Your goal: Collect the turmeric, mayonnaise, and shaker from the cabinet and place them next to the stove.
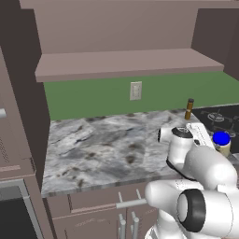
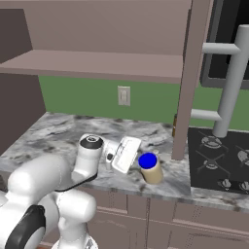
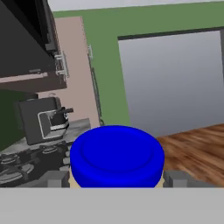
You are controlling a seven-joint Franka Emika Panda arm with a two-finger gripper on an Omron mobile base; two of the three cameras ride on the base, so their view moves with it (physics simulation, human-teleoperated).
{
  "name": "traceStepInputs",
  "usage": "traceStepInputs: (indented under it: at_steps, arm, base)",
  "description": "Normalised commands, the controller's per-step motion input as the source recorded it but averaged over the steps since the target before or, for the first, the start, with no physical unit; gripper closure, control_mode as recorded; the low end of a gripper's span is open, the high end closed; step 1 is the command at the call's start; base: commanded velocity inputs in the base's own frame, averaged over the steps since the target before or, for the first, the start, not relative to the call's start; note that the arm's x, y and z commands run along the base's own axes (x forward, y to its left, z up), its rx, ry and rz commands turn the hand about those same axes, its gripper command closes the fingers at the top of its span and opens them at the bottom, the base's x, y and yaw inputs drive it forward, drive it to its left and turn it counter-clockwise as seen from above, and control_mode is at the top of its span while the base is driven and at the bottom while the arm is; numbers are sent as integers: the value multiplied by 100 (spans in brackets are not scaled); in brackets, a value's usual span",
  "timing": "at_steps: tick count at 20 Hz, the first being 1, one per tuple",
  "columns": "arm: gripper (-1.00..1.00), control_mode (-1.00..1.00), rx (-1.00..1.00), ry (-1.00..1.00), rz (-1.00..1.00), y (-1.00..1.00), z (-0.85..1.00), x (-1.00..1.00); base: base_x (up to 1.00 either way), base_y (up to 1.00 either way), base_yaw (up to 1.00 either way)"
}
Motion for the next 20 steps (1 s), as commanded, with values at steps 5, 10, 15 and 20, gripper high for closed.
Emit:
traceStepInputs:
  at_steps: [5, 10, 15, 20]
  arm:
    - [100, -100, 0, 11, 4, -36, -6, 9]
    - [100, -100, 3, 8, 11, -34, 0, 5]
    - [100, -100, 10, 8, 16, -34, 0, 0]
    - [100, -100, 14, 7, 20, -22, 0, 0]
  base:
    - [0, 0, 0]
    - [0, 0, 0]
    - [0, 0, 0]
    - [0, 0, 0]
